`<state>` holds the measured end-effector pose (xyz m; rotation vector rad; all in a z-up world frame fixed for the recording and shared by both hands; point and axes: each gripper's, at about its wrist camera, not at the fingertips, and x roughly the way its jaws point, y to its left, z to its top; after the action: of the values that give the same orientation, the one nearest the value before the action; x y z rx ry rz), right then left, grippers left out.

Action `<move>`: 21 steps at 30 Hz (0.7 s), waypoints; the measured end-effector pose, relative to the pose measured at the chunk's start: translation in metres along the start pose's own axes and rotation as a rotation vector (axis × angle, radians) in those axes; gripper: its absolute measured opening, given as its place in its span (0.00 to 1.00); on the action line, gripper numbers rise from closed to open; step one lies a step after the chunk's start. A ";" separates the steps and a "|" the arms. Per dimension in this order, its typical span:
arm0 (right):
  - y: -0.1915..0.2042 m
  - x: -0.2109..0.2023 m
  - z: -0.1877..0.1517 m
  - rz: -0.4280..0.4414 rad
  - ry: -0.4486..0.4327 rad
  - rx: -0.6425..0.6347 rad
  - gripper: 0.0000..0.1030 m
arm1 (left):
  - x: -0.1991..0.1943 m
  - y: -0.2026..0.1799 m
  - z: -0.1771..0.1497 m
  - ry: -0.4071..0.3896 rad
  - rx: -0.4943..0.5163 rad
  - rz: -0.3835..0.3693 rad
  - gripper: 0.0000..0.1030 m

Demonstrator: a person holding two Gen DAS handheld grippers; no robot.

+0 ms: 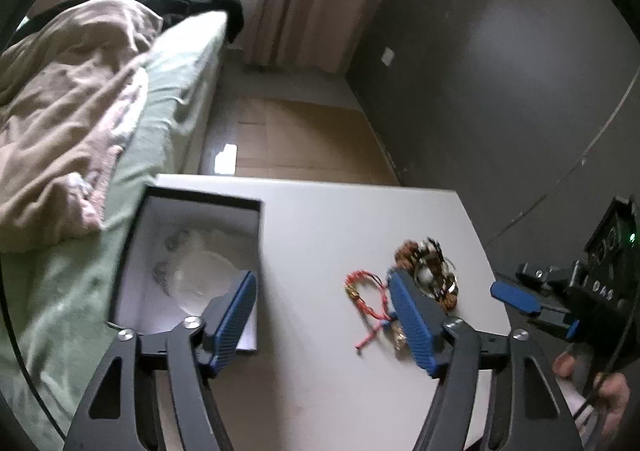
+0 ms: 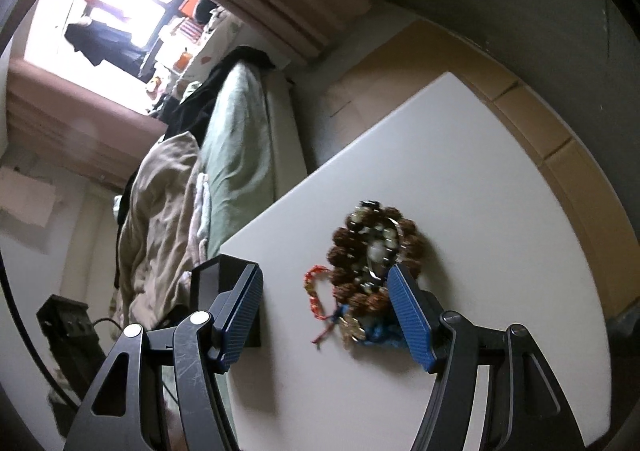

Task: Organize jewelry
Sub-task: 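Move both open grippers from the box back to the jewelry pile, then close the left gripper on the brown rudraksha bead bracelet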

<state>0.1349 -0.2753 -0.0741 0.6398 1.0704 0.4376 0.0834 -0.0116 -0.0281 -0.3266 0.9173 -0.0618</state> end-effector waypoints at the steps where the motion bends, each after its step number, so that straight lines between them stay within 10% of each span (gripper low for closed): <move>1: -0.002 -0.002 0.000 0.000 -0.002 0.003 0.64 | 0.003 -0.005 -0.003 0.006 0.012 0.003 0.63; 21: -0.043 -0.029 -0.009 -0.035 0.006 0.092 0.64 | 0.058 -0.076 -0.048 0.093 0.185 -0.038 0.41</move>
<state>0.1153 -0.3230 -0.0866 0.7003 1.1112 0.3614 0.0873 -0.1068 -0.0767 -0.1699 0.9901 -0.1970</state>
